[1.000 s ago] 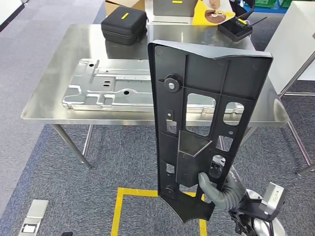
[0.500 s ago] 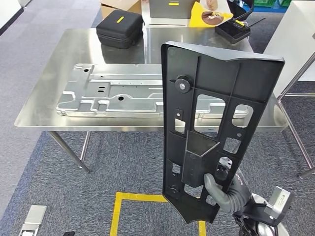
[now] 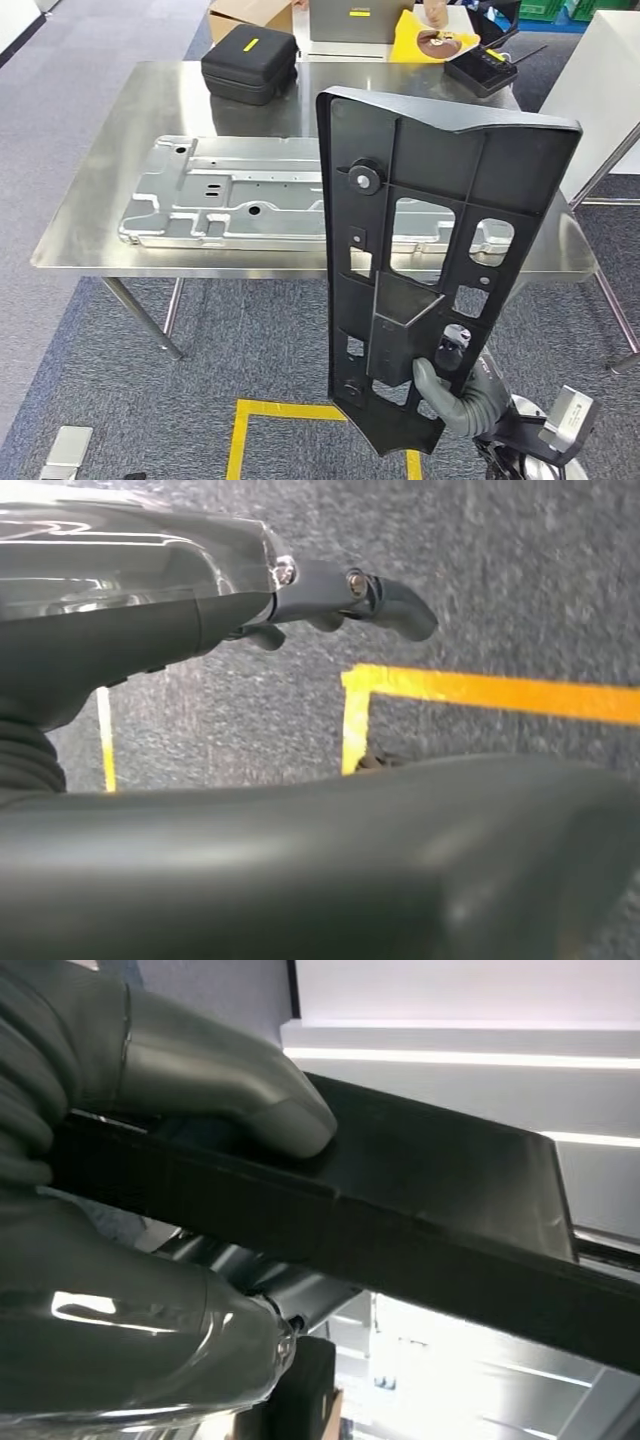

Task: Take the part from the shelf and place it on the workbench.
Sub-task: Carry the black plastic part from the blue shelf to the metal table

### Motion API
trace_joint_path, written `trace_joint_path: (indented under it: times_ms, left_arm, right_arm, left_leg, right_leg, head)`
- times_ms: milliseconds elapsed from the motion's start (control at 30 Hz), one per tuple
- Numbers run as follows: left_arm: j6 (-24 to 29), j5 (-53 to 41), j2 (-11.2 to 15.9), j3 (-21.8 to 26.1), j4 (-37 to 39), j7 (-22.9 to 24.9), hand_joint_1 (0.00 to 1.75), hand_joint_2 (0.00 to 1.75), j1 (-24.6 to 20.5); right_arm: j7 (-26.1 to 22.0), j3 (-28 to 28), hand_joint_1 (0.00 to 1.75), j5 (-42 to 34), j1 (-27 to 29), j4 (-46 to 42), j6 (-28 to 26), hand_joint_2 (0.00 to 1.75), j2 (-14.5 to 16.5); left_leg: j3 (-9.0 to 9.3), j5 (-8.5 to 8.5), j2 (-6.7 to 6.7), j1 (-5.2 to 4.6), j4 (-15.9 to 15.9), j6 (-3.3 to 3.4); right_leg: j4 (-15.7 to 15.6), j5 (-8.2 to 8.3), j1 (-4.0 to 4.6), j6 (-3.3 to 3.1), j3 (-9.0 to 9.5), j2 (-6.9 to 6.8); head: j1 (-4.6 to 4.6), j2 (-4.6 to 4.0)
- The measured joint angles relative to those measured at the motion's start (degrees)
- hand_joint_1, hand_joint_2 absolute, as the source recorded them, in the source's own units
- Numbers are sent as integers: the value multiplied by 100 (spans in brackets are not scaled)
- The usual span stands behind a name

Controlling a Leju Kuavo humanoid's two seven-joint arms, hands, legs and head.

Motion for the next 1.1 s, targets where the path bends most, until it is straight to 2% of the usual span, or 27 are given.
trace_joint_path:
  times_ms: [67,133,167,200,233,300,333,367,467,533,567,633,667,700,733,800,833,867,933,1000,1067,1100]
  left_arm:
    - [0,0,2,0,0,-6,0,175,-2]
    - [0,1,4,0,0,-11,0,175,-5]
    - [0,2,4,0,0,-13,0,175,-2]
    - [0,3,4,0,0,-14,0,175,0]
    - [0,4,4,0,0,-15,0,175,2]
    - [0,4,4,0,0,-19,0,175,2]
    - [0,4,4,1,0,-23,0,175,-3]
    - [-1,4,4,1,0,-28,0,175,-7]
    - [-1,-1,5,0,0,-44,0,175,-19]
    - [-2,-31,5,-4,0,-61,0,175,-28]
    - [-1,-48,5,-7,0,-68,0,175,-32]
    - [-1,-61,5,-10,0,-69,0,175,-23]
    - [1,-61,7,-9,0,-68,0,175,-14]
    - [1,-61,8,-9,0,-67,0,175,-4]
    - [1,-61,9,-9,0,-67,0,175,3]
    - [0,-61,15,-9,0,-66,0,175,6]
    - [0,-64,21,-10,0,-62,0,175,5]
    - [1,-69,26,-10,0,-56,0,175,0]
    - [3,-78,32,-11,0,-46,0,175,-9]
    - [13,-78,34,-11,0,-43,0,175,-8]
    - [16,-88,35,-11,0,-44,0,175,-11]
    - [10,-112,34,-17,0,-38,0,175,-17]
  right_arm:
    - [-2,-5,175,2,0,-7,0,175,-4]
    - [-3,-10,175,3,14,-7,0,175,-6]
    - [-3,-11,175,3,26,-7,0,175,-7]
    - [-3,-13,175,4,34,-7,0,175,-7]
    - [-3,-16,175,4,39,-7,0,175,-7]
    - [-5,-27,175,4,43,-6,0,175,-7]
    - [-7,-33,175,4,44,-8,-1,175,-8]
    - [-9,-39,175,4,50,-9,-1,175,-9]
    - [-16,-49,175,4,84,-19,-2,175,-14]
    - [-23,-54,175,2,87,-34,-2,175,-14]
    - [-27,-54,175,0,88,-43,-2,175,-14]
    - [-38,-55,175,-7,94,-52,-2,175,-14]
    - [-43,-54,175,-13,99,-52,-1,175,-14]
    - [-49,-55,175,-17,103,-52,-1,175,-14]
    - [-56,-55,175,-21,105,-53,-1,175,-14]
    - [-69,-56,175,-24,104,-59,0,175,-14]
    - [-73,-56,175,-25,101,-64,0,175,-14]
    - [-77,-58,175,-26,101,-71,0,175,-14]
    - [-81,-62,175,-28,103,-82,0,175,-14]
    - [-82,-70,175,-29,108,-93,0,175,-16]
    - [-84,-80,175,-33,99,-101,1,175,-24]
    - [-83,-87,175,-46,94,-96,0,175,-29]
  left_leg:
    - [58,-6,8,28,-51,47]
    - [97,-41,15,29,-54,79]
    - [123,-63,17,30,-53,85]
    - [157,-89,15,33,-53,83]
    - [202,-120,12,38,-53,75]
    - [296,-193,5,41,-51,39]
    - [317,-223,1,34,-44,13]
    - [320,-242,-1,24,-43,-11]
    - [327,-269,-3,13,-64,-68]
    - [278,-393,-2,18,114,-120]
    - [157,-524,-2,24,375,-146]
    - [-260,-811,-2,34,1137,-179]
    - [-453,-872,-2,36,1441,-185]
    - [-564,-819,-2,34,1558,-181]
    - [-567,-648,-3,33,1449,-165]
    - [-339,-156,-4,16,780,-97]
    - [-217,15,-4,0,467,-62]
    - [-129,84,-4,-18,249,-35]
    - [-86,45,-4,-45,123,-17]
    - [-40,34,-1,-24,31,8]
    - [38,49,6,14,-62,49]
    - [66,45,10,22,-81,68]
  right_leg:
    - [414,-223,-3,38,-189,-2]
    - [1159,-495,-5,63,-608,-1]
    - [1426,-529,-7,75,-785,-2]
    - [1496,-443,-8,86,-872,-2]
    - [1332,-244,-9,95,-845,-4]
    - [629,228,-6,95,-589,-12]
    - [327,350,2,80,-476,-14]
    - [152,389,11,52,-415,-13]
    - [67,326,13,-54,-390,0]
    - [44,300,-14,-124,-338,-11]
    - [35,284,-26,-156,-309,-21]
    - [35,246,-23,-198,-274,-30]
    - [35,228,-21,-206,-255,-28]
    - [35,208,-18,-208,-230,-21]
    - [35,185,-16,-207,-193,-13]
    - [32,127,-12,-191,-99,-3]
    - [31,99,-5,-174,-64,3]
    - [30,81,-1,-150,-50,6]
    - [13,69,-1,-91,-58,8]
    - [-1,43,-1,-31,-41,3]
    - [253,-122,5,14,-134,2]
    - [553,-263,1,27,-284,1]
  head:
    - [0,0]
    - [0,0]
    - [0,0]
    - [0,0]
    - [0,0]
    - [-1,0]
    - [0,0]
    - [-1,0]
    - [-1,0]
    - [-1,0]
    - [-1,0]
    - [-1,0]
    - [-1,0]
    - [-1,0]
    - [-1,0]
    - [-1,0]
    - [-1,0]
    - [-2,0]
    - [-2,0]
    - [-1,0]
    - [1,0]
    - [2,0]
